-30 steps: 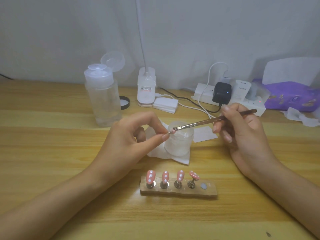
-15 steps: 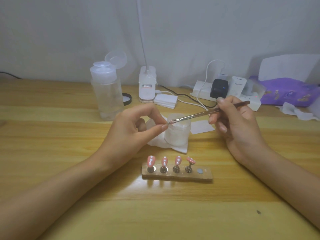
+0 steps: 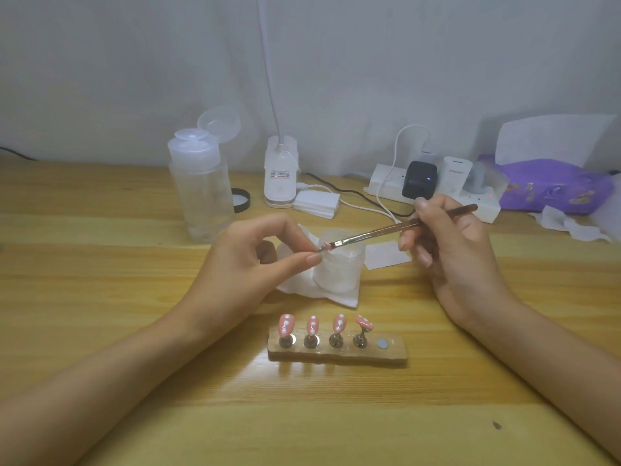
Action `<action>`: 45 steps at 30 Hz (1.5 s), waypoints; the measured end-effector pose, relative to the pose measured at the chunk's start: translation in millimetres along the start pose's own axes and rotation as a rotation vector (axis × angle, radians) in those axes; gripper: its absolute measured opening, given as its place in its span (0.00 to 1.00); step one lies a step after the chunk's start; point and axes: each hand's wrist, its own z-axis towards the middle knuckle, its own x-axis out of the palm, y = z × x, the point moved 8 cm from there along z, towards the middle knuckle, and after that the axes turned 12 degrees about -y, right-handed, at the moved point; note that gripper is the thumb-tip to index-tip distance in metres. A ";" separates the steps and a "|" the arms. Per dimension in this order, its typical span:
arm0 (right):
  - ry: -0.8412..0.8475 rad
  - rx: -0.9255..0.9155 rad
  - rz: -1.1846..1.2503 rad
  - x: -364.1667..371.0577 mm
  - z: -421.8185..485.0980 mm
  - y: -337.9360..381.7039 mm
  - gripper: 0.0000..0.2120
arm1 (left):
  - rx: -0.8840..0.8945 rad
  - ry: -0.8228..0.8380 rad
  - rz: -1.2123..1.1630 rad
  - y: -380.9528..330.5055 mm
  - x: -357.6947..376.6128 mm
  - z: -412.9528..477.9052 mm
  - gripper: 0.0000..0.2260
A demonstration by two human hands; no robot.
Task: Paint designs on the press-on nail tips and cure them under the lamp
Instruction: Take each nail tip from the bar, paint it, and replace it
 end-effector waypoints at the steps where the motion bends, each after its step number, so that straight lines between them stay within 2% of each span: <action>1: -0.018 0.008 0.017 -1.7 0.5 0.1 0.13 | -0.006 0.000 -0.006 0.4 -0.1 0.2 0.06; 6: 0.028 -0.002 0.020 3.1 -2.5 2.2 0.12 | -0.018 -0.001 -0.003 1.5 -0.5 -0.1 0.06; 10: -0.012 0.007 0.030 -1.1 -0.7 1.6 0.13 | -0.031 0.006 -0.003 2.4 -0.4 -0.9 0.06; 13: 0.038 -0.008 0.012 3.9 -2.5 2.5 0.12 | -0.043 0.008 -0.016 2.7 -0.1 -0.7 0.05; 17: -0.024 0.024 0.024 -2.1 -0.4 -0.8 0.13 | -0.056 0.004 -0.021 4.3 -0.4 -0.4 0.06; 19: -0.002 0.017 0.041 -0.8 -0.7 0.9 0.12 | -0.055 0.008 -0.021 4.1 0.0 -0.4 0.06; 21: 0.029 0.003 0.018 2.7 -2.2 1.6 0.11 | -0.051 0.007 -0.022 4.0 -0.2 -0.2 0.05; 25: -0.031 0.020 0.032 -3.1 -0.2 0.3 0.13 | -0.040 0.007 -0.039 2.4 -0.3 0.1 0.05; 29: 0.019 0.011 0.006 2.3 -2.2 1.5 0.12 | -0.009 0.013 -0.021 0.4 1.2 -0.6 0.06; 33: -0.041 0.026 0.003 -3.3 -0.4 -0.2 0.13 | 0.010 0.010 -0.010 -1.2 1.4 -0.2 0.06; 37: 0.024 0.006 -0.001 2.7 -2.4 1.7 0.13 | 0.016 0.008 -0.014 -2.2 1.6 0.0 0.06; 41: -0.030 0.024 0.019 -2.5 -0.4 0.2 0.13 | 0.026 0.009 -0.013 -3.5 1.6 -0.2 0.06; 45: 0.040 -0.004 0.011 4.2 -3.1 2.7 0.12 | 0.041 0.011 -0.003 -4.7 1.7 0.0 0.06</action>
